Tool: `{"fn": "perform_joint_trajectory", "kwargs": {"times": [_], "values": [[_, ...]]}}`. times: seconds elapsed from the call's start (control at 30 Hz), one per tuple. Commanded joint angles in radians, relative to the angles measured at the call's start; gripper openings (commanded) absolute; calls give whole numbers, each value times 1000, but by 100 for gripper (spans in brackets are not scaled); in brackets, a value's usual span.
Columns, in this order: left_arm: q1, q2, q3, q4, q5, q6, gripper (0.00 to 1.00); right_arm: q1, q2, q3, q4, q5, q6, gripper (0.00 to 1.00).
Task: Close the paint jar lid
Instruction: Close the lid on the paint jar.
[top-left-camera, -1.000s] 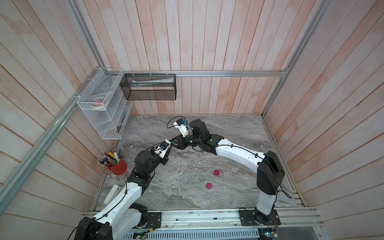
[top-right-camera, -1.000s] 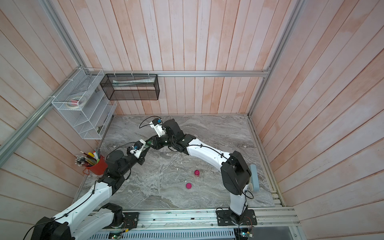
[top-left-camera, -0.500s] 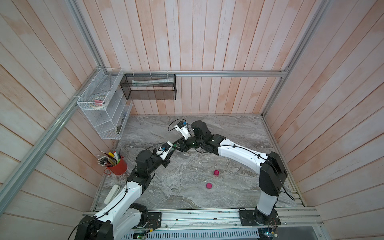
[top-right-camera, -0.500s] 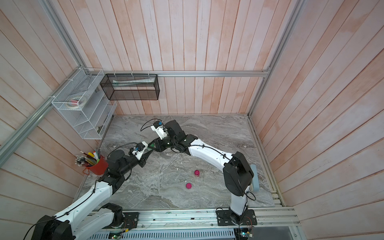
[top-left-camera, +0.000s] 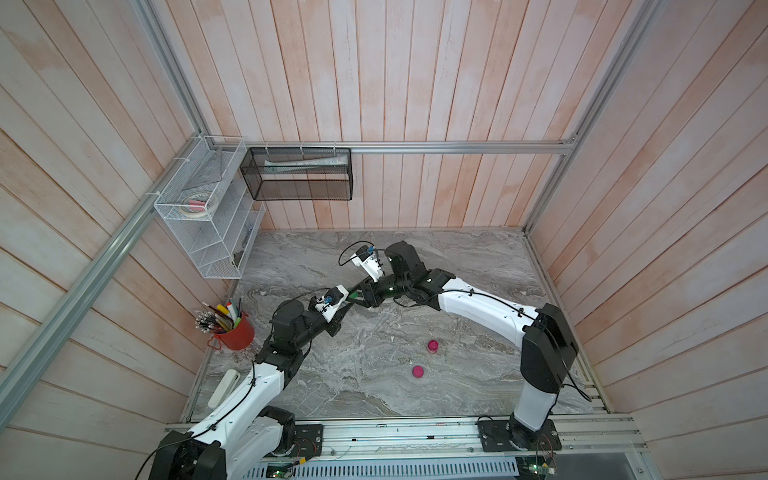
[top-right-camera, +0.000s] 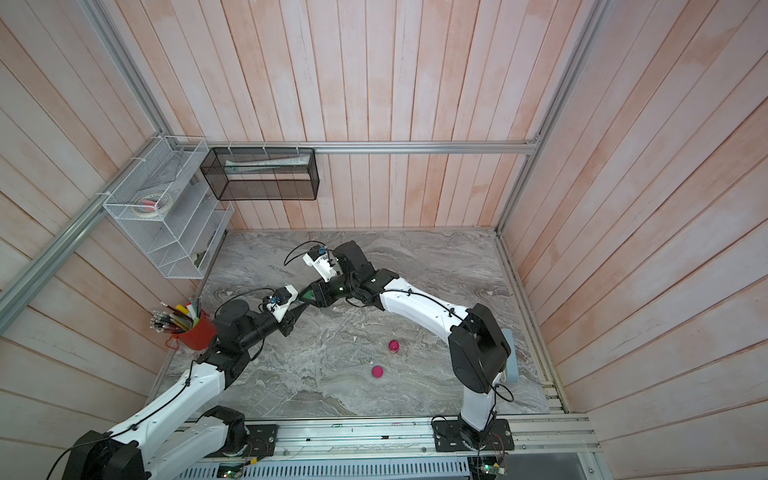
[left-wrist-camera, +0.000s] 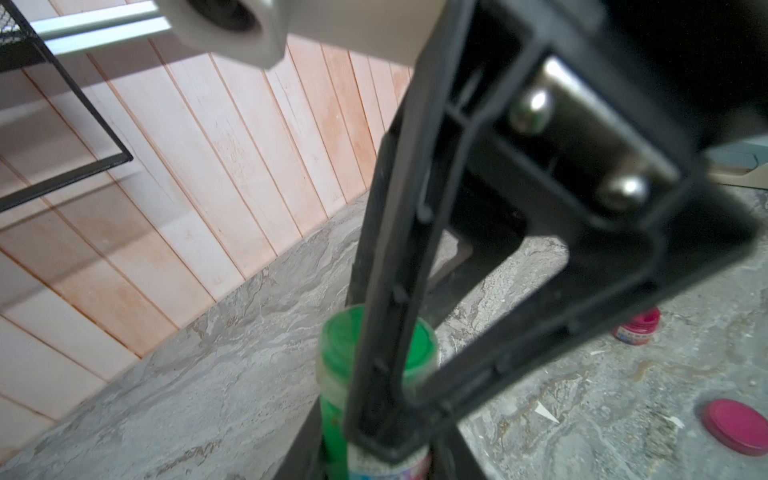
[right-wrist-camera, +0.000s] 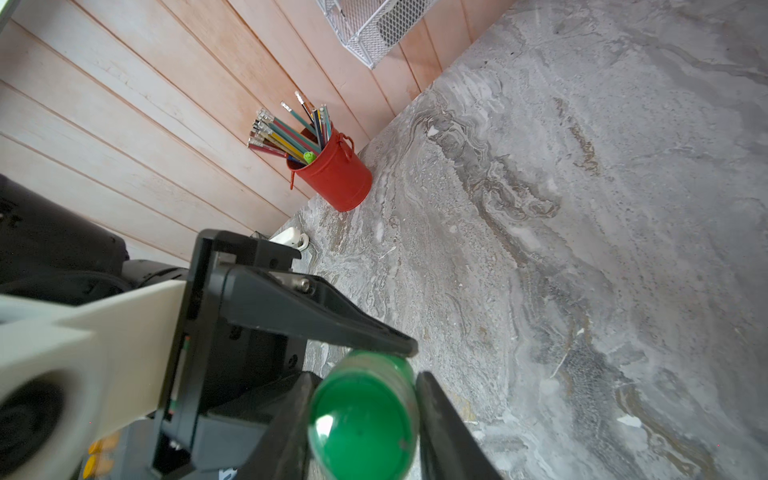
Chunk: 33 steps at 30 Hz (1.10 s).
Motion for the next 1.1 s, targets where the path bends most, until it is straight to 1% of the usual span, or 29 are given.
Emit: {"fn": "perform_joint_trajectory", "kwargs": {"times": [0.0, 0.2, 0.47, 0.7, 0.77, 0.87, 0.93, 0.97, 1.07], "values": [[-11, -13, 53, 214, 107, -12, 33, 0, 13, -63, -116, 44, -28, 44], [-10, 10, 56, 213, 141, -25, 32, -22, -57, -124, -71, 60, -31, 49], [-8, 47, 67, 201, 165, -31, 33, -56, -206, -249, 14, 82, -58, 55], [-8, 68, 73, 189, 171, -28, 33, -60, -304, -296, 21, 62, -131, 59], [-8, 69, 74, 179, 178, -25, 33, -60, -328, -308, 11, 89, -154, 59], [-5, 75, 86, 154, 222, -22, 33, -60, -384, -328, 10, 177, -192, 57], [-4, 89, 104, 127, 275, -22, 33, -61, -443, -352, 39, 254, -222, 55], [-2, 97, 112, 113, 303, -22, 33, -60, -470, -365, 56, 273, -240, 55], [-2, 116, 136, 81, 383, -27, 33, -61, -544, -393, 101, 289, -318, 51]]}}
